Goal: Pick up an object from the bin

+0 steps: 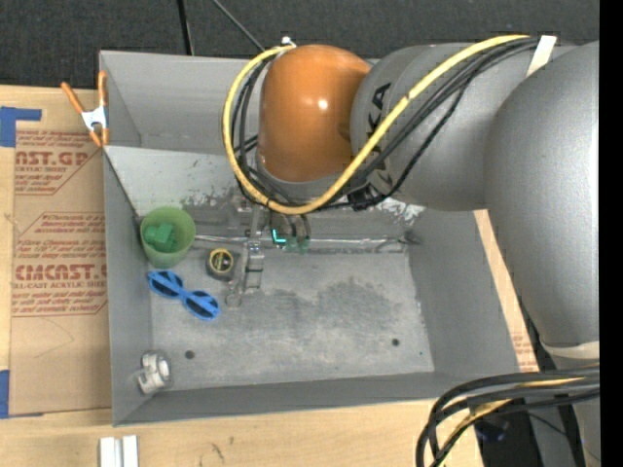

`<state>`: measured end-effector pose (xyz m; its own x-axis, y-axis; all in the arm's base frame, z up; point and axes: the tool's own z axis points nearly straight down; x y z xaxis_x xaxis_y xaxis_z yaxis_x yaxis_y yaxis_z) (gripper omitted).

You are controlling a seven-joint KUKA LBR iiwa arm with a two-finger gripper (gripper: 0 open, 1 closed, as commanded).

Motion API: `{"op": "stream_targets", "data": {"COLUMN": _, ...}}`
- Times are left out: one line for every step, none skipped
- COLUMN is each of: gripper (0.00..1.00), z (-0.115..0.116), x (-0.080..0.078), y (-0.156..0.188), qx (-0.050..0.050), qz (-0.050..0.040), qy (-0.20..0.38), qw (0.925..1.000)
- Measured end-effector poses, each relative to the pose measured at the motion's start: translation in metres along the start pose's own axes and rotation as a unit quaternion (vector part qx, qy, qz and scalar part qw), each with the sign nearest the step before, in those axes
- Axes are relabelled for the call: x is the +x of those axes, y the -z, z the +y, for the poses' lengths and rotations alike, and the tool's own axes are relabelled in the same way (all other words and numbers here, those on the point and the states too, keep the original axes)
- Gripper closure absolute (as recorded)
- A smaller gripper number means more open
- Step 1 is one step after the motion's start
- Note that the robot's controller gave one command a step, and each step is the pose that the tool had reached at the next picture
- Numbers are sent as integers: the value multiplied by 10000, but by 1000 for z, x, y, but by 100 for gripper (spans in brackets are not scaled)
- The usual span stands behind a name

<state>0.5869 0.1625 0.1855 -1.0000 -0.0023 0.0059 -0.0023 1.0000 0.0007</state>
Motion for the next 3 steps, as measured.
{"op": "stream_targets", "data": {"gripper": 0, "z": 5, "x": -5, "y": -97, "qx": 5, "qz": -2, "qy": -828, "qw": 9966}}
{"op": "stream_targets", "data": {"gripper": 100, "z": 5, "x": -7, "y": -93, "qx": -5, "qz": -33, "qy": -828, "qw": 9966}}
{"op": "stream_targets", "data": {"gripper": 100, "z": 10, "x": 20, "y": -54, "qx": -8, "qz": -38, "qy": -814, "qw": 9967}}
